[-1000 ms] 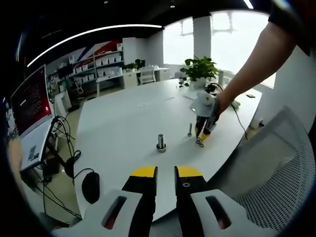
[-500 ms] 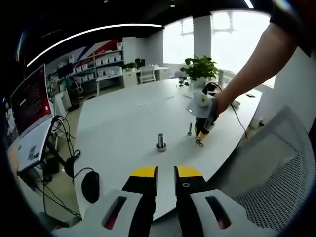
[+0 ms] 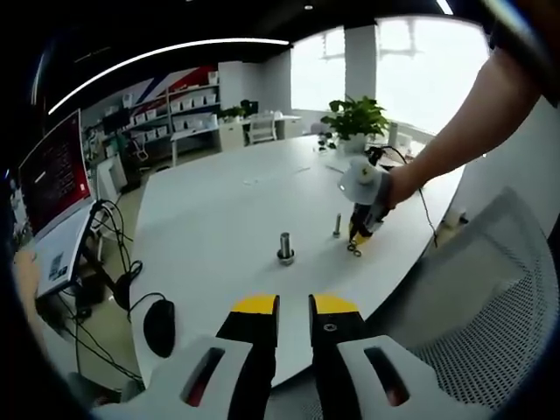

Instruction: Place the washer onto the threaded stud by aligning its center hole with the stud, sliding it down to the base, and recovering from edge contact or off-axis alignment until the washer reaches the visible bottom stop.

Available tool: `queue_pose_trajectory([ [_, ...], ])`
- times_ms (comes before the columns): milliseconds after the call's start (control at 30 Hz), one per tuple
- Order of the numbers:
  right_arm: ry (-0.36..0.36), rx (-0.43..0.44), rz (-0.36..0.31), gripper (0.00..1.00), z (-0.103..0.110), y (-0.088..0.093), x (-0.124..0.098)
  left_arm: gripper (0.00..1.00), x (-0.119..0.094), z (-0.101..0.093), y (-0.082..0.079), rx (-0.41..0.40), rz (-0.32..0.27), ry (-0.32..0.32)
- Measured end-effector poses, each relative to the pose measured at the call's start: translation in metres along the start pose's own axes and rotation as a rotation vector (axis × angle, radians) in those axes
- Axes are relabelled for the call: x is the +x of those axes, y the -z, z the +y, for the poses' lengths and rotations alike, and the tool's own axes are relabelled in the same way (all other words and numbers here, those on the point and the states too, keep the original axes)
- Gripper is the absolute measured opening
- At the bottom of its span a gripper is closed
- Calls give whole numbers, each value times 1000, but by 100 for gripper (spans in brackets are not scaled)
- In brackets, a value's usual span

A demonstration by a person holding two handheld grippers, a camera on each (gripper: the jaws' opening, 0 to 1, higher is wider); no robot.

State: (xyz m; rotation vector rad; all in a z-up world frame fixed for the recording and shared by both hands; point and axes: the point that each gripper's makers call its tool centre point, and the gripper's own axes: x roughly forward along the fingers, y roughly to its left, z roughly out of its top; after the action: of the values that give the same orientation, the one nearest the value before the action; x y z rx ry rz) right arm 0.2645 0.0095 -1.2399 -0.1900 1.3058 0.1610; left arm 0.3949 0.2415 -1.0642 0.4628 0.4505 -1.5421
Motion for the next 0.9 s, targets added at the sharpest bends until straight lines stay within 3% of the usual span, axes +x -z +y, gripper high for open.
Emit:
queue_pose_trajectory([
  [100, -5, 46, -16, 14, -6, 5, 4, 11, 0, 0, 1, 2, 4, -2],
  [367, 22, 54, -17, 14, -4, 11, -2, 11, -1, 1, 2, 3, 11, -4],
  [900, 77, 27, -91, 14, -12, -19, -51, 11, -3, 2, 1, 0, 0, -7],
])
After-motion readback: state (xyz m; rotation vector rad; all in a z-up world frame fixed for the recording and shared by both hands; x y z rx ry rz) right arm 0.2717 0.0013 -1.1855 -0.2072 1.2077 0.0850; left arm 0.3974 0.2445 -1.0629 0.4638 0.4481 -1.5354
